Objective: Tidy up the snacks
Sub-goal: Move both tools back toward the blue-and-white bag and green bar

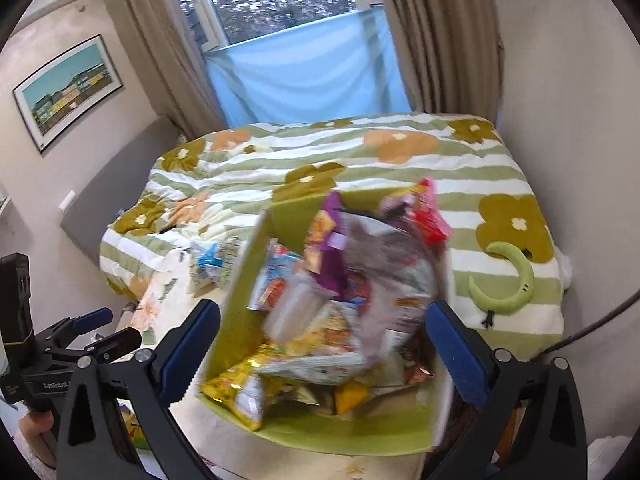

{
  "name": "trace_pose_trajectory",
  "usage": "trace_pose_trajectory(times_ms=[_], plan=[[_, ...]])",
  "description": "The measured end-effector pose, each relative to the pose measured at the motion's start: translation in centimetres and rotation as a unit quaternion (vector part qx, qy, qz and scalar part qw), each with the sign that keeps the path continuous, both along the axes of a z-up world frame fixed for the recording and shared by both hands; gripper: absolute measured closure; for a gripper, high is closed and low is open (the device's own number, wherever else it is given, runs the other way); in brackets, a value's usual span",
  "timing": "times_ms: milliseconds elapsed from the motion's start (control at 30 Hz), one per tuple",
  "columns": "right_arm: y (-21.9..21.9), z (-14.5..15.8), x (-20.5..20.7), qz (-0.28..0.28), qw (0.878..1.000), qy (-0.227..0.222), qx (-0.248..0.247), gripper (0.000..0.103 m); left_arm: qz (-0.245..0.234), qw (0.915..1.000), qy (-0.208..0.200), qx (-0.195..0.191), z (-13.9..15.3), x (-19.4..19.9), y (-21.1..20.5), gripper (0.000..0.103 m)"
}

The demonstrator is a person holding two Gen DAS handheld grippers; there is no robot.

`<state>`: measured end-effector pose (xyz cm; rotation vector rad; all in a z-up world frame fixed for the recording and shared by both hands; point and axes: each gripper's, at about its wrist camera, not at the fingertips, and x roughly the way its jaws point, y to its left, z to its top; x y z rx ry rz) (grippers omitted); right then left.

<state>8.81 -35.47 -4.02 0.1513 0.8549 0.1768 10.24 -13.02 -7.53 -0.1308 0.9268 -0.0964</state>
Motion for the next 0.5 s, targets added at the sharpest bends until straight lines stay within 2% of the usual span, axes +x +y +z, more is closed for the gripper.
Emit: trace_pose_trajectory(times_ms=[267,500], plan=[[6.4,0.5,0.4,0.024,1.000,-0.015,-0.005,0.001,0.035,0.9993,-0.008,-0.006,0.8,-0.2,7.0,0.001],[13.6,-0.8,2.1,0.031,0.999,-0.005,-0.018,0.001,0.011,0.9999,-0.008,0.008,0.4,2.2,12.2,0.001]])
